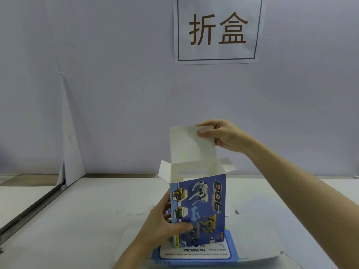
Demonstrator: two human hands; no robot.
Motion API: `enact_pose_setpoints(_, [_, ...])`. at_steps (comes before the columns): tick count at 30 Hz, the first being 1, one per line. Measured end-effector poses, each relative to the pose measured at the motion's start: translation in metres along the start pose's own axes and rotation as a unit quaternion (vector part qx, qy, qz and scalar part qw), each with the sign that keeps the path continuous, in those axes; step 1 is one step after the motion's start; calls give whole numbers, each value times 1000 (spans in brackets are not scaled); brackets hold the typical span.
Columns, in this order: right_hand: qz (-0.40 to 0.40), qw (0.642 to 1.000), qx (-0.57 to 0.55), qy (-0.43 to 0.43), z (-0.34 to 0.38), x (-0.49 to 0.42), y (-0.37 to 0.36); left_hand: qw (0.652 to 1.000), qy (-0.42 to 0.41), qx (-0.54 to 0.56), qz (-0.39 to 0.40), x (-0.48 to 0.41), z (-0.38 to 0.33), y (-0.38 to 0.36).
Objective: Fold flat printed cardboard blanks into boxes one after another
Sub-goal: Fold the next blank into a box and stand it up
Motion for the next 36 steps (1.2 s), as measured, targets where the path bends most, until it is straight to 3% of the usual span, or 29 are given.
enact_pose_setpoints(5, [34,999,24,-30,11,16,-9,1000,-1,5,-6,1,-3,-1])
enact_pose_setpoints(10, [67,993,-36,-91,10,29,-21,1000,5,0,-14,0,-2,-1])
enact_pose_setpoints(14, [117,992,-9,-35,13,39,-23,1000,10,-2,-17,-1,-3,-1])
enact_pose_setpoints(25, [50,979,185,69,33,38,-27,1000,18,-2,-10,-1,-3,-2])
enact_pose_setpoints(29, [67,921,379,68,53,18,-37,1000,17,-1,-10,0,-2,-1])
enact_pose_setpoints(33, [17,887,454,85,49,7,-46,1000,13,-3,-15,-1,-2,-2])
enact_pose_setpoints(36, [10,784,614,85,31,10,-48,1000,19,-6,-21,-1,-3,-4])
Point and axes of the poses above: each hand's wrist, its own x-axis away from the middle knuckle, its own y-axis out of the back of the hand, z = x × y, the point moved 3 cm from there along -x, towards the middle knuckle, and after that the axes turned 11 degrees about y, right-handed, at the moved point
